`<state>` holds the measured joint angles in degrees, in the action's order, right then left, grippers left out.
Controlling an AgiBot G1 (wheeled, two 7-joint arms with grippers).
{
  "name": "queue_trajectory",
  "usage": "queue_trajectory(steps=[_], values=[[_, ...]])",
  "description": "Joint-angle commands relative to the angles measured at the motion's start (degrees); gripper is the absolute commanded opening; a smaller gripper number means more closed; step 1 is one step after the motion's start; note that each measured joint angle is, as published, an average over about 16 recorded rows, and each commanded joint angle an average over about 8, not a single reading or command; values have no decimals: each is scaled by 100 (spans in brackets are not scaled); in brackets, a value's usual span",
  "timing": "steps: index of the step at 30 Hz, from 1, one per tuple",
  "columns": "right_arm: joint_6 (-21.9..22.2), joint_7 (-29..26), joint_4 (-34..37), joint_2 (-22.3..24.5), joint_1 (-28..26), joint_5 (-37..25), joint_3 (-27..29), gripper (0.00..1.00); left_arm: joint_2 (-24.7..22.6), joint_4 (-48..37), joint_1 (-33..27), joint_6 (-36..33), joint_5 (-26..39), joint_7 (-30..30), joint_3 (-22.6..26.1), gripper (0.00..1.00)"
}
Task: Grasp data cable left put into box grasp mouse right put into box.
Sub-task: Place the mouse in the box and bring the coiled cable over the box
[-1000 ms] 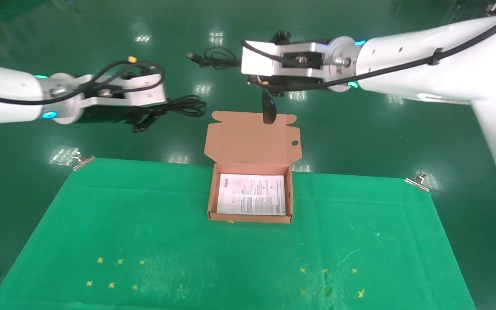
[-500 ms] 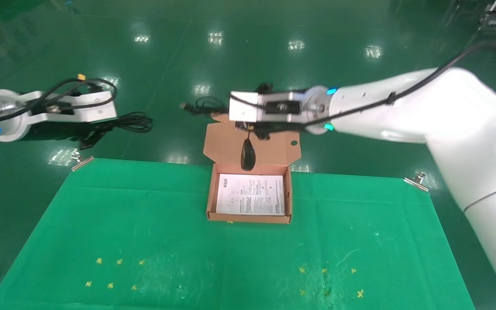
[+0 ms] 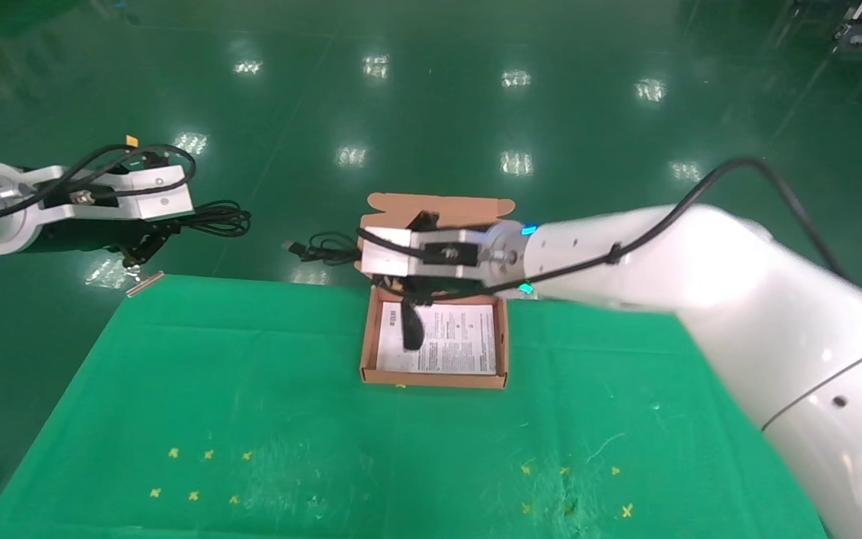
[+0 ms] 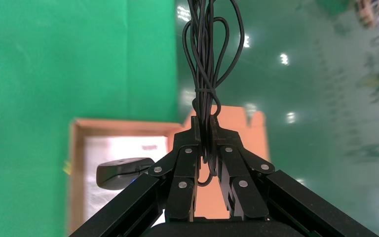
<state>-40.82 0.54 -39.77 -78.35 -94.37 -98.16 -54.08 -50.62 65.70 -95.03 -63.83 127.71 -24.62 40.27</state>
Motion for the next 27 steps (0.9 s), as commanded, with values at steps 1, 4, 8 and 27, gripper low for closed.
queue_trajectory(steps=[1,4,8,27], values=[[116,-150,-4,-2,74,194,-170,0,5,26,8,-5,12,-23,0,0],[281,-337,161,4,141,396,-371,0,8,39,12,-7,18,-35,0,0],[442,-561,424,7,191,580,-630,0,10,49,15,-9,22,-44,1,0],[510,-1014,610,170,141,775,-1407,100,-85,56,111,20,-67,-29,20,0]])
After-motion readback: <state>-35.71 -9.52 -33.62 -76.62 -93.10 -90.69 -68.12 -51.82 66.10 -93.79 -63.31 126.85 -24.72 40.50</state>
